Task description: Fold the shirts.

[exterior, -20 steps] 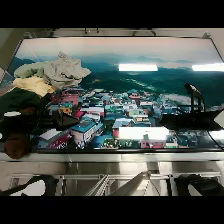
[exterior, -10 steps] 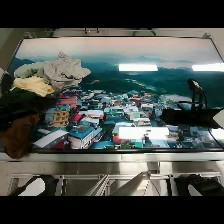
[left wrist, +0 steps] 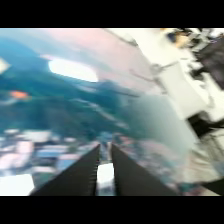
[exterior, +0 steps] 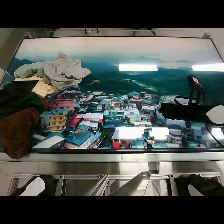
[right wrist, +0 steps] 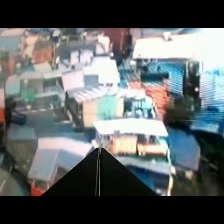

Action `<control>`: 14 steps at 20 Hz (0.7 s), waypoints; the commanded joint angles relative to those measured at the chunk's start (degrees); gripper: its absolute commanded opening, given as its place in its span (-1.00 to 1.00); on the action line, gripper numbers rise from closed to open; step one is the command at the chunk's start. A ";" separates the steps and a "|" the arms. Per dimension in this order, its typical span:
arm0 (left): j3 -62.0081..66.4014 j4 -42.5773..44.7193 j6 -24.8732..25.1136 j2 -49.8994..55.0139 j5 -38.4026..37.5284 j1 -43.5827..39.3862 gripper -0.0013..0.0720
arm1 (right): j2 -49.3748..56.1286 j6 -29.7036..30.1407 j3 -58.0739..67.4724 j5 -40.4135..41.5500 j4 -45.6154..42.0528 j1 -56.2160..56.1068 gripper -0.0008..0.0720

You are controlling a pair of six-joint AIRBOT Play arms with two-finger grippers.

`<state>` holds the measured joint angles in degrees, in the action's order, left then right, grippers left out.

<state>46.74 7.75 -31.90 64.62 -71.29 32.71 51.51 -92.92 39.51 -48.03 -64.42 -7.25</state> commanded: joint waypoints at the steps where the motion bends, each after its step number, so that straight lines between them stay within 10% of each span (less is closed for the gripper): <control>1: 7.37 13.44 -5.90 6.64 17.20 -3.89 1.00 | 3.72 -0.02 0.00 1.75 -1.86 0.48 -0.89; 3: 13.57 18.86 -7.23 12.15 23.47 -7.41 0.98 | 5.68 -0.02 0.00 1.77 -1.99 2.47 -0.05; 14: 46.29 49.29 -31.87 46.66 22.51 -17.07 0.98 | 10.54 -0.02 0.00 1.75 -0.90 14.32 0.01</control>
<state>85.49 48.42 -57.25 103.77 -47.11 17.34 61.36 -92.92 39.48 -46.33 -65.45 5.87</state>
